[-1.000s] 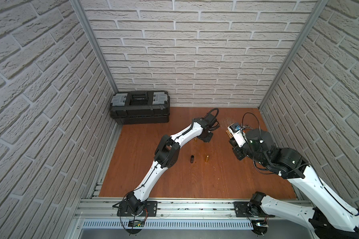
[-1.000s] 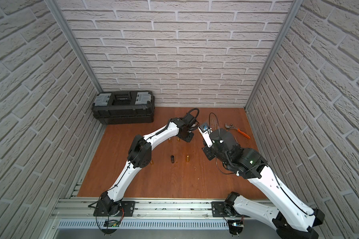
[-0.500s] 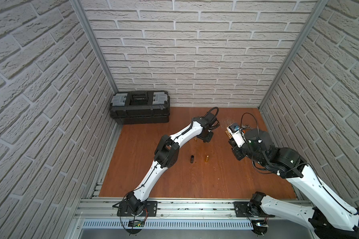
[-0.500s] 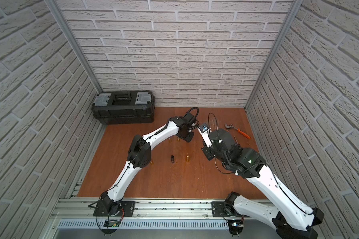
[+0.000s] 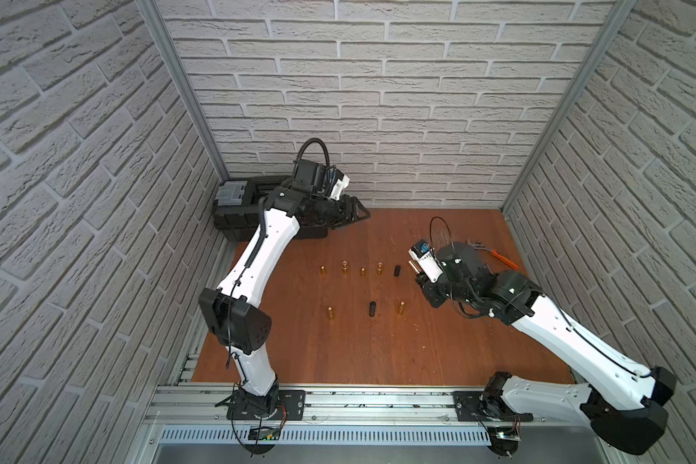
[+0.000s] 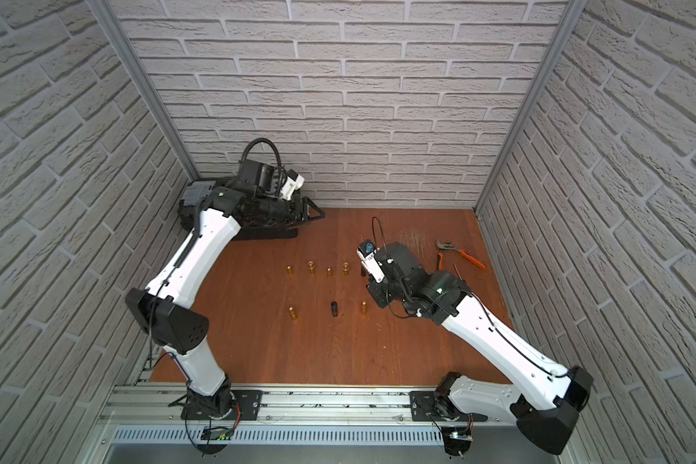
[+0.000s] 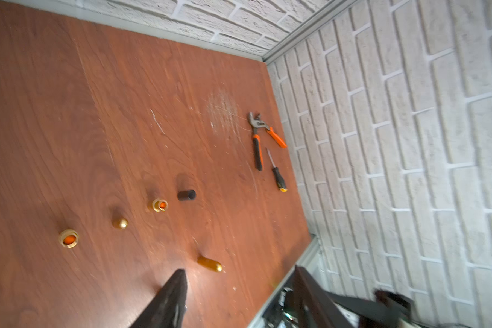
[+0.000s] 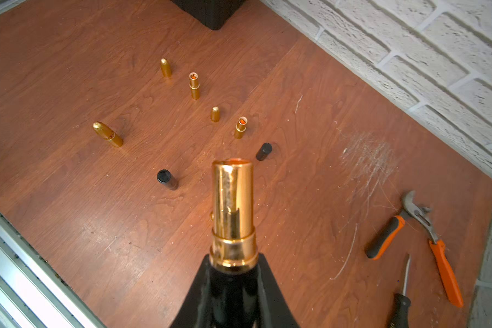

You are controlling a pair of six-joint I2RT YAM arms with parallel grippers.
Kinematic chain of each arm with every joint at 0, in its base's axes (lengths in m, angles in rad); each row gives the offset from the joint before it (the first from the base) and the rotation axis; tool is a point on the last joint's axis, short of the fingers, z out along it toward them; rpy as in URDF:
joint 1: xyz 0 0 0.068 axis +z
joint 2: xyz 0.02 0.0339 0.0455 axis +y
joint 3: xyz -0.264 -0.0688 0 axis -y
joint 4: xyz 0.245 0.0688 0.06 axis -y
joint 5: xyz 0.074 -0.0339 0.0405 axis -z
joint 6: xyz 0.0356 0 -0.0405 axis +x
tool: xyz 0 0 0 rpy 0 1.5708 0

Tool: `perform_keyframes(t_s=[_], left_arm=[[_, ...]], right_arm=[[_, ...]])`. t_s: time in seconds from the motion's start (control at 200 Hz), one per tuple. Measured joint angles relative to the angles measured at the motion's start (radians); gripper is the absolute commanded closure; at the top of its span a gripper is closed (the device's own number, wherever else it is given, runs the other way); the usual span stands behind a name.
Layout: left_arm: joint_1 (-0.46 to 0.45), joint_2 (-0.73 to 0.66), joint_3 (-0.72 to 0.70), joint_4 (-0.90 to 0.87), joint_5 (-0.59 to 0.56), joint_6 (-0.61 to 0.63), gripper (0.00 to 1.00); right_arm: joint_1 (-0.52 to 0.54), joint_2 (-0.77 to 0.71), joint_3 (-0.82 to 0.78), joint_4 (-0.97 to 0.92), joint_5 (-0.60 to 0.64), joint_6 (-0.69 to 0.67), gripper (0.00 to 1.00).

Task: Open the lipstick cap
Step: Place the lipstick at the center of the board.

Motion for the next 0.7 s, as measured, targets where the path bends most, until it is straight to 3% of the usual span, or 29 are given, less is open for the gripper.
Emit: perform_keyframes(t_s=[0.27, 0.7], left_arm=[[-0.078, -0.045, -0.187, -0.009, 0.171, 0.004, 0.38], [-0.084, -0.097, -0.238, -0.010, 0.205, 0.037, 0.40]], right_arm=[[0.000, 0.147, 0.105, 0.045, -0.093, -0.002, 0.80], [0.000, 0.217, 0.161, 0.073, -0.146, -0.008, 0.80]])
